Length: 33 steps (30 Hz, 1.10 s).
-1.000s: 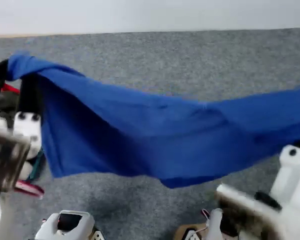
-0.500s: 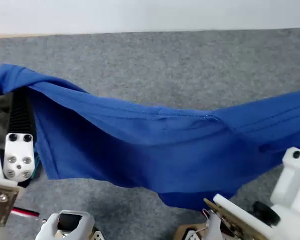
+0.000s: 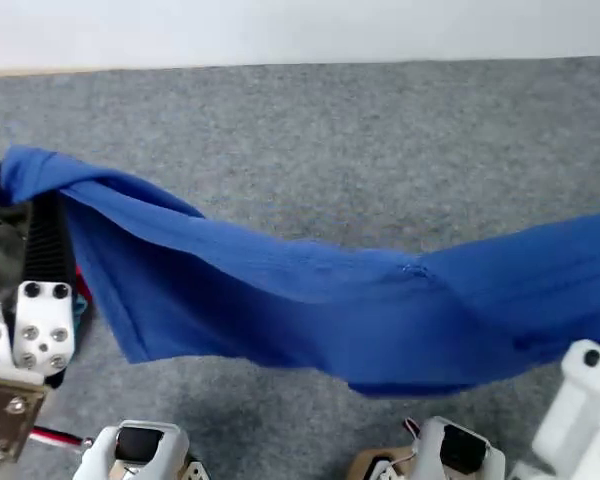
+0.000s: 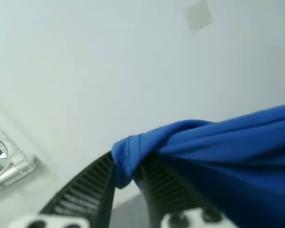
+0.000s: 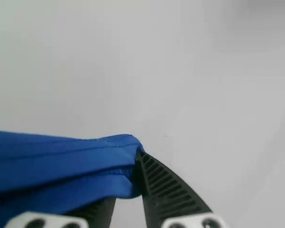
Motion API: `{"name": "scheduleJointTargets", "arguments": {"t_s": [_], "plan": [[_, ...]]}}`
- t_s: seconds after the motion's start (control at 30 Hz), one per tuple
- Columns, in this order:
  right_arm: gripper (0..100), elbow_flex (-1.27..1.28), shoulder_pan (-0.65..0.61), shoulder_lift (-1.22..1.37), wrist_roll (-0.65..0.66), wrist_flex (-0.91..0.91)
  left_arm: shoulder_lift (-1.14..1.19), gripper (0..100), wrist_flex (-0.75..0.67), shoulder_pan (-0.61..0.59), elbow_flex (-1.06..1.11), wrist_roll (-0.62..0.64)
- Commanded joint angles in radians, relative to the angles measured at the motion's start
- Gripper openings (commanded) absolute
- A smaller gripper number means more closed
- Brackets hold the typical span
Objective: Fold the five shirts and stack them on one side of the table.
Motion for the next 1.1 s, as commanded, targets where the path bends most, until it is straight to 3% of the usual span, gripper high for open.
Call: {"name": "scheduleJointTargets", "arguments": {"t_s": [0.0,0.2,0.33,0.53,0.7,0.87,1.07], "plan": [[1.0,0.014,0.012,0.019,0.011,-0.018,-0.040,0,0.018,-0.008,0.090,0.000],[1.0,0.123,0.008,0.045,0.012,0.064,-0.054,0,0.009,-0.008,0.249,0.000],[1.0,0.287,0.002,0.090,0.012,0.079,-0.054,0,-0.091,-0.008,0.483,-0.002],[1.0,0.574,-0.163,0.183,0.044,0.058,-0.051,0,-0.450,-0.008,0.958,-0.032],[1.0,0.847,-0.242,0.266,0.034,-0.191,0.014,0,-0.804,-0.009,1.287,-0.112],[1.0,1.013,-0.288,0.355,0.034,-0.467,0.264,0,-0.964,-0.057,1.250,-0.109],[1.0,1.017,-0.308,0.526,0.035,-0.776,0.631,0,-1.013,-0.087,0.952,-0.109]]}}
